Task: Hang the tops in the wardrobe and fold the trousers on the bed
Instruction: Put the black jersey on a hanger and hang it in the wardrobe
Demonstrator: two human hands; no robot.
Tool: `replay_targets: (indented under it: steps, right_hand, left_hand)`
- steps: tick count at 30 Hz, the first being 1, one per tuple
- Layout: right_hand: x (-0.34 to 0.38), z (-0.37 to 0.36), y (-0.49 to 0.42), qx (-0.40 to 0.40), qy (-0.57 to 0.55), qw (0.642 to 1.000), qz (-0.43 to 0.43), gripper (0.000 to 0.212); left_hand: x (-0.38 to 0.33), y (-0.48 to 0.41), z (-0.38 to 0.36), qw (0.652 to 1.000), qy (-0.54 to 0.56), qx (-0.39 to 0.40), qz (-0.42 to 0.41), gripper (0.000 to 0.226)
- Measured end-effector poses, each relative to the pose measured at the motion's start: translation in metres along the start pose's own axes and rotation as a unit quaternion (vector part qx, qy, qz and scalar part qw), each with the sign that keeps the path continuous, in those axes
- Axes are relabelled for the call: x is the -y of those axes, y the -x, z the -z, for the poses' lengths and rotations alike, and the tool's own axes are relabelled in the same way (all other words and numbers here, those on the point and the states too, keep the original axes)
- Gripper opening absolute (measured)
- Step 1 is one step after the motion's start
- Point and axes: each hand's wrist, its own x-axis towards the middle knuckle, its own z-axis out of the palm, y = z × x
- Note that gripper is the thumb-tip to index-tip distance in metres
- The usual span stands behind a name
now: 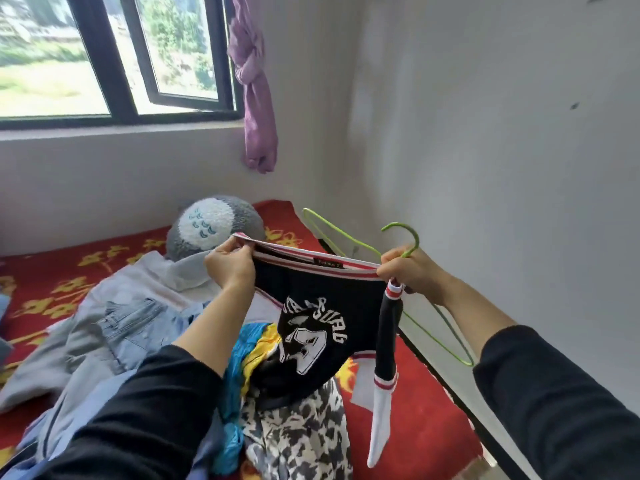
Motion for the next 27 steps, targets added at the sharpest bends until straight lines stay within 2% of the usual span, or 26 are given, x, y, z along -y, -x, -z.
replay_targets:
  steps: [2,4,6,8,10,13,14,16,21,24,27]
  right_hand:
    - [0.015,0.012,-0.007,-0.052,-0.014,0.998,0.016,0.030]
    - [0.028,0.021,-0.012,-0.102,-0.030,0.994,0.038,0.024]
    - [0.033,0.025,-0.018,-0.142,-0.027,0.988,0.049,0.027]
    - [0.030,0.020,-0.020,-0.145,-0.002,0.989,0.035,0.035]
    - [0.022,0.010,-0.022,-0.114,0.044,0.992,0.021,0.034]
    - [0.016,-0.011,-0.020,-0.056,0.055,0.997,0.024,0.010]
    - [0.017,-0.017,-0.018,-0.051,0.029,0.998,0.024,0.004]
    - [0.016,-0.024,-0.020,-0.058,-0.032,0.997,0.027,0.026]
    - [0.016,-0.022,-0.032,-0.119,-0.183,0.975,0.048,0.042]
    - [0.025,-0.026,-0.033,-0.144,-0.305,0.940,0.057,0.040]
    - [0.041,-0.036,-0.034,-0.153,-0.459,0.874,0.056,0.038]
  left_hand:
    - [-0.043,-0.010,-0.007,0.998,0.066,0.006,0.019,0.015]
    - [-0.080,-0.017,-0.010,0.990,0.112,0.057,0.062,0.007]
    - [-0.101,-0.019,-0.005,0.981,0.108,0.109,0.119,0.013]
    - [-0.096,-0.023,0.006,0.979,0.016,0.155,0.129,0.010]
    - [-0.080,-0.023,0.016,0.972,-0.099,0.187,0.105,0.014]
    - [-0.063,-0.018,0.024,0.967,-0.145,0.190,0.089,0.015]
    - [-0.059,-0.017,0.024,0.967,-0.146,0.187,0.091,0.016]
    - [-0.053,-0.018,0.026,0.964,-0.156,0.195,0.096,0.014]
    - [-0.035,-0.016,0.027,0.946,-0.218,0.224,0.082,0.012]
    - [-0.022,-0.016,0.027,0.942,-0.234,0.225,0.086,0.021]
    - [-0.016,-0.013,0.029,0.939,-0.243,0.228,0.090,0.026]
